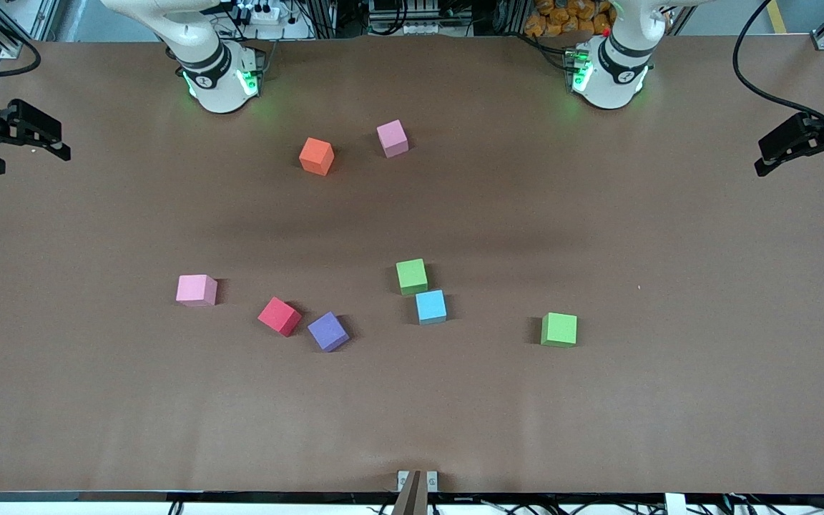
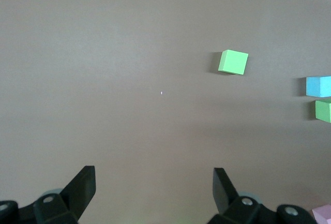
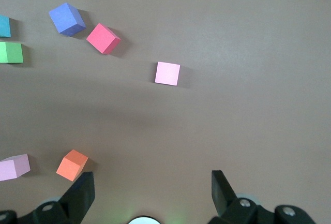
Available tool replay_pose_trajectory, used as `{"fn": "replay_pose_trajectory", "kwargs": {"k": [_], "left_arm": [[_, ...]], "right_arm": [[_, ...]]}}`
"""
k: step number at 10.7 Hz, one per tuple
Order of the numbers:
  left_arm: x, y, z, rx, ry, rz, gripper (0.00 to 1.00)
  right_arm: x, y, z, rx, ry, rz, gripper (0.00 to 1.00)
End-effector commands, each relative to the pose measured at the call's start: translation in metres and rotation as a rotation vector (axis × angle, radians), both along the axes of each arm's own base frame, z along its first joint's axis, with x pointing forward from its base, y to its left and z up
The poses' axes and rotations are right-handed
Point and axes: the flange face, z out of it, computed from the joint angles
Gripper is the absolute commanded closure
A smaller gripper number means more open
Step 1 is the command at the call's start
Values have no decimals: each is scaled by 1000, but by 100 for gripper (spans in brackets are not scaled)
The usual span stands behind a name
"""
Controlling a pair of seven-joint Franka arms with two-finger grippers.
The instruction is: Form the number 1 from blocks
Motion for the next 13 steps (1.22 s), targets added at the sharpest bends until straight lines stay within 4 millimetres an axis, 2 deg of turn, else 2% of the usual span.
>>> {"fn": "replay_pose_trajectory", "kwargs": {"k": [1, 3, 4, 7, 8, 10, 11, 13], "left_arm": [[-6, -2, 2, -4, -1, 10, 0], [-5, -13, -9, -16, 23, -1, 0], [-6, -31, -23, -30, 55, -24, 0], [-17, -133, -73, -65, 155, -168, 0], [-24, -166, -87, -63, 158, -208, 0], [-45, -230, -129, -91, 176, -233, 0], [-61, -262, -147, -87, 171, -213, 0], [-97, -323, -184, -70, 204, -174, 0]], "right_arm": [[1, -9, 3, -11, -7, -21, 0], [0, -11, 4, -10, -9, -22, 0], [0, -11, 4, -10, -9, -19, 0], [4, -10, -2, -11, 0, -15, 0], [12, -4, -18, -11, 29, -9, 0], [42, -2, -62, -15, 62, -10, 0], [59, -1, -91, -14, 82, -13, 0], [86, -1, -163, -21, 133, -18, 0]]}}
